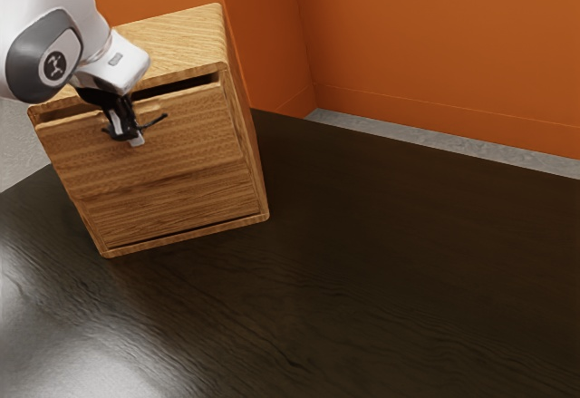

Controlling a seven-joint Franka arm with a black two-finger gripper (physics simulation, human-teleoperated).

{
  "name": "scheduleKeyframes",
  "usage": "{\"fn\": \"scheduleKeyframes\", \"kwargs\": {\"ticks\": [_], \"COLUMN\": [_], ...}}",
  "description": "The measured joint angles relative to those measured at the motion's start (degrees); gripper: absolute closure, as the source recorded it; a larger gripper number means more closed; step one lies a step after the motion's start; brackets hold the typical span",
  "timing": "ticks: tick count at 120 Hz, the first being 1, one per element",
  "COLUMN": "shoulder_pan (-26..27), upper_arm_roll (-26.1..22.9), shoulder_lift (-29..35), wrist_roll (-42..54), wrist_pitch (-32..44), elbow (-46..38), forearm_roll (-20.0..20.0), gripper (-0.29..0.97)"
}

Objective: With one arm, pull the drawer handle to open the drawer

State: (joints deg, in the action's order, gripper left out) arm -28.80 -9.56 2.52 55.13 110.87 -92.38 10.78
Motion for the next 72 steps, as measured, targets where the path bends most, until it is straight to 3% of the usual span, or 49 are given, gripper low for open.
{"fn": "scheduleKeyframes", "kwargs": {"ticks": [72], "shoulder_pan": [2.93], "upper_arm_roll": [-1.77], "shoulder_lift": [10.85], "wrist_roll": [-1.29], "wrist_pitch": [-0.09], "elbow": [-11.53], "forearm_roll": [0.34], "gripper": [0.79]}}
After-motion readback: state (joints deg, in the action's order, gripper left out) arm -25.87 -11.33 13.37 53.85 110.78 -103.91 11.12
